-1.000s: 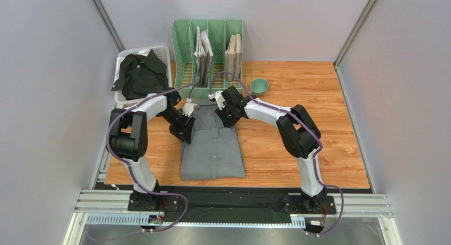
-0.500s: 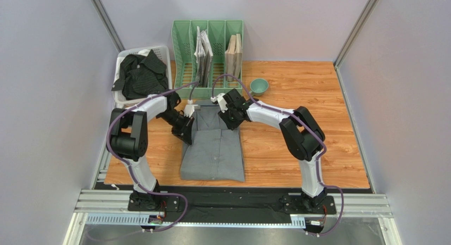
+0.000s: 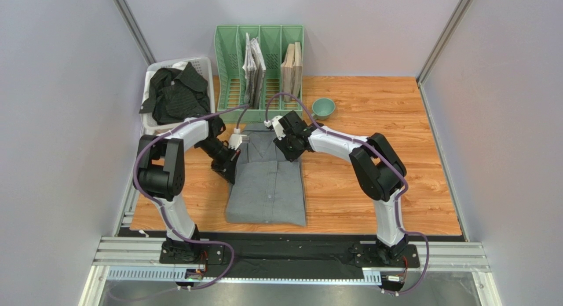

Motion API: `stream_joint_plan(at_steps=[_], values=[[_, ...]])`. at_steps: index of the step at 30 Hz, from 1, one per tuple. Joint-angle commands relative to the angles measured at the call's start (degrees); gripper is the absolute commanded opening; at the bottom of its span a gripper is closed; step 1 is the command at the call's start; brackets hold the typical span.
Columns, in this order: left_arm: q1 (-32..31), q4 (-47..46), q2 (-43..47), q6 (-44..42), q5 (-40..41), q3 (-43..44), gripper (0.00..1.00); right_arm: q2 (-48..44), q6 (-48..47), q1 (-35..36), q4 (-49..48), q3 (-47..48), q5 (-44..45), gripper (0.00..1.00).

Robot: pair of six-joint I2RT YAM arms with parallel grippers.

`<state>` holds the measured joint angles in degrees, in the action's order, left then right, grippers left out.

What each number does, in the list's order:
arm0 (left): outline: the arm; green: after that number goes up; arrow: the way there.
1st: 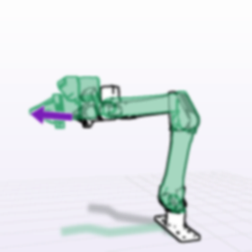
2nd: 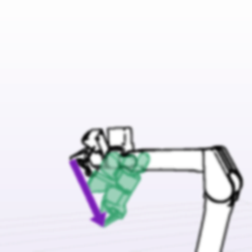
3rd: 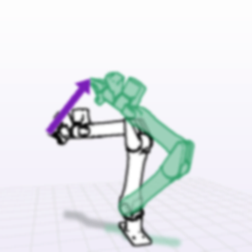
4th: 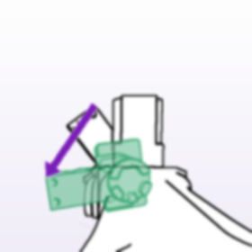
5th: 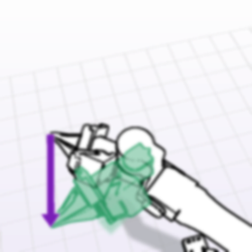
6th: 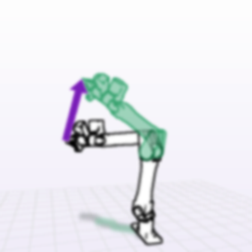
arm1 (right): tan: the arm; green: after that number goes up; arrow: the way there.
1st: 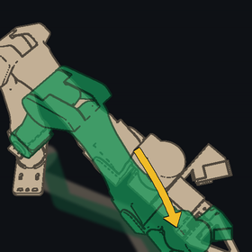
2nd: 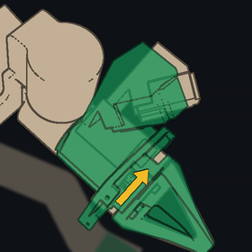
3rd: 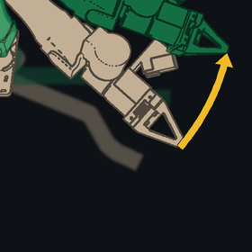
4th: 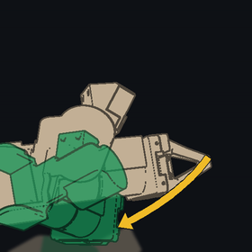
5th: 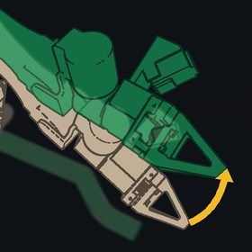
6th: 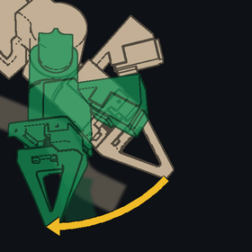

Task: Fold and stack the long sleeve shirts
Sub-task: Fold the shirt

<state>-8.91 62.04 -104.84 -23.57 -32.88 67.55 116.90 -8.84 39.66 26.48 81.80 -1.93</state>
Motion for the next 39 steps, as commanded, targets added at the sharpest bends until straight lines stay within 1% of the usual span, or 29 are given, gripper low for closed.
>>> stream_joint_plan(at_steps=[1, 4, 6, 8, 13, 20, 21, 22, 24, 25, 27, 28, 32, 39], values=[[0.4, 1.0, 3.0, -2.5, -0.2, 0.0, 0.19, -0.4, -0.6, -1.2, 2.8, -1.6, 3.5, 0.31], [0.3, 1.1, 4.1, -3.1, -3.7, 0.2, 0.50, -0.4, -0.6, -1.1, 2.9, -1.3, 3.2, 0.31], [0.4, 1.9, 3.2, -3.5, -5.5, 1.0, 0.57, -0.2, -0.6, -1.2, 3.0, -1.0, 3.3, 0.31], [0.3, 3.3, 1.2, -4.1, -6.8, 1.9, 0.59, 0.0, -0.5, -1.2, 2.9, -0.8, 3.5, 0.31], [0.2, 3.2, -2.1, -3.6, -7.3, 2.5, 0.58, -0.4, -0.1, -1.3, 2.4, -0.8, 4.0, 0.31], [0.1, 0.5, -3.5, -1.1, -4.6, 2.0, 0.57, -0.3, 0.0, -1.4, 2.7, -0.6, 4.1, 0.31], [0.1, 0.5, -3.6, -1.3, -5.3, 2.0, 0.56, -0.3, 0.0, -1.5, 2.8, -0.6, 4.1, 0.31], [0.1, 0.7, -3.7, -1.4, -5.5, 2.0, 0.46, -0.2, -0.1, -1.5, 2.8, -0.5, 4.2, 0.31], [-0.1, 1.1, -3.9, -2.1, -6.0, 2.1, 0.31, 0.0, -0.2, -1.7, 2.8, -0.6, 4.5, 0.31], [0.0, 2.0, -4.0, -2.5, -5.9, 2.4, 0.18, 0.1, -0.1, -1.9, 2.7, -0.6, 4.7, 0.31], [0.0, 3.0, -3.9, -3.7, -4.7, 2.5, 0.01, 0.2, 0.2, -2.1, 2.8, -0.7, 4.8, 0.31], [0.0, 3.8, -3.4, -4.3, -4.4, 2.4, 0.00, 0.3, 0.3, -2.3, 2.8, -0.7, 4.8, 0.31], [0.0, 6.0, -2.7, -6.7, -2.3, 1.1, 0.00, 0.3, 0.7, -2.7, 2.8, -0.8, 5.1, 0.31], [-1.0, 6.2, -2.5, -8.5, -1.3, -0.1, 0.00, 0.2, 0.9, -2.8, 2.8, -0.9, 4.7, 0.31]])
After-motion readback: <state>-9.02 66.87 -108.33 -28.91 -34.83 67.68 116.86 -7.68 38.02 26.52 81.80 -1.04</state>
